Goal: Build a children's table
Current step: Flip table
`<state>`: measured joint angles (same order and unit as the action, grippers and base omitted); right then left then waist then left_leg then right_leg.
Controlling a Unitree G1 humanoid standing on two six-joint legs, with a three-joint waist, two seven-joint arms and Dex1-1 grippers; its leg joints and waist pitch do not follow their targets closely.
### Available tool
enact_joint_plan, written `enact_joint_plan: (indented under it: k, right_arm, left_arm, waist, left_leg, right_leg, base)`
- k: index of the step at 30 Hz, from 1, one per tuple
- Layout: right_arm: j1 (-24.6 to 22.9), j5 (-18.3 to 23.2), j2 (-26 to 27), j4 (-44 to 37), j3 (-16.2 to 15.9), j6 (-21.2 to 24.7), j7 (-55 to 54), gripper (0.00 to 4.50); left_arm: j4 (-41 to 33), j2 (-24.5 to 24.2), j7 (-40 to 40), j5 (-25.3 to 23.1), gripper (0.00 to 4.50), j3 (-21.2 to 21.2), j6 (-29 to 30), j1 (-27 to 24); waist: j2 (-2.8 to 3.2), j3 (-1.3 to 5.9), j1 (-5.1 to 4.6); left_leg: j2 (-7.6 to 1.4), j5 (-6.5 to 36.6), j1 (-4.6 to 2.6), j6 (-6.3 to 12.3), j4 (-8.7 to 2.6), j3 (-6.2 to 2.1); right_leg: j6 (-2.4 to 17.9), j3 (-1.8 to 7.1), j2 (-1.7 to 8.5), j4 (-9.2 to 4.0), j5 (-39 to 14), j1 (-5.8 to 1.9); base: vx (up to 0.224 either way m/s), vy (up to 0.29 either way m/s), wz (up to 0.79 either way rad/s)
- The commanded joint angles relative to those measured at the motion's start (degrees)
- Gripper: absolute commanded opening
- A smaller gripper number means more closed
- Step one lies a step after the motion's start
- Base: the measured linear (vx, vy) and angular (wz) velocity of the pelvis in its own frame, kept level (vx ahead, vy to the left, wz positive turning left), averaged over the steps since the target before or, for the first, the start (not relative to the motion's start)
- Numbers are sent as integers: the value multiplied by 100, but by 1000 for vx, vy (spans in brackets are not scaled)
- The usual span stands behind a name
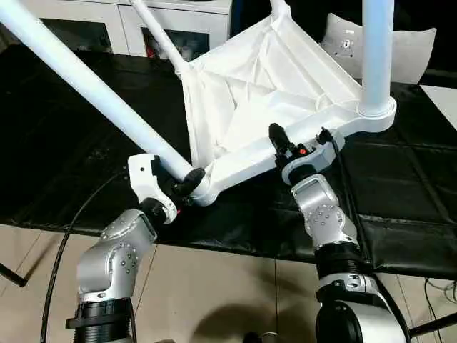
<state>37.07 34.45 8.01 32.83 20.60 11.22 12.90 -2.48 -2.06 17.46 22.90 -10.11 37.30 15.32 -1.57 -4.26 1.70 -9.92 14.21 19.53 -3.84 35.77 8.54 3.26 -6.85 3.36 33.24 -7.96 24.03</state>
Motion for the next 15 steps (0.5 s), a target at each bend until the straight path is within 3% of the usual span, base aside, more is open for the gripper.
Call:
enact_joint_plan:
  k: [1, 4, 5, 15]
  right_arm:
    - [236, 88, 181, -194, -221, 109, 231, 229]
    - [238, 84, 189, -217, -219, 124, 207, 217]
    - [238, 83, 192, -227, -218, 128, 199, 213]
    - [284, 98, 93, -299, -139, 22, -4, 209]
  left_arm:
    - [194, 83, 213, 78, 204, 454, 260, -49]
    - [225, 70, 175, 12, 204, 459, 176, -48]
    - [230, 65, 159, -16, 260, 461, 131, -49]
    - [84, -74, 275, -3, 274, 501, 166, -161]
  waist:
    - [44, 490, -23]
    - [38, 487, -25]
    - [40, 488, -23]
    - [48, 500, -23]
  left_leg:
    - [-282, -367, 54, 690, -388, -24]
    - [-281, -351, 52, 696, -389, -22]
    - [-280, -359, 55, 687, -389, -23]
    - [-284, -407, 49, 669, -385, -24]
  right_leg:
    - [774, 363, 492, -294, -1351, -420]
    - [766, 359, 490, -307, -1387, -416]
    - [769, 361, 491, -300, -1389, -420]
    - [768, 361, 492, -287, -1339, -418]
  base:
    - [0, 0, 0]
    - [0, 0, 0]
    - [0, 0, 0]
    - [0, 0, 0]
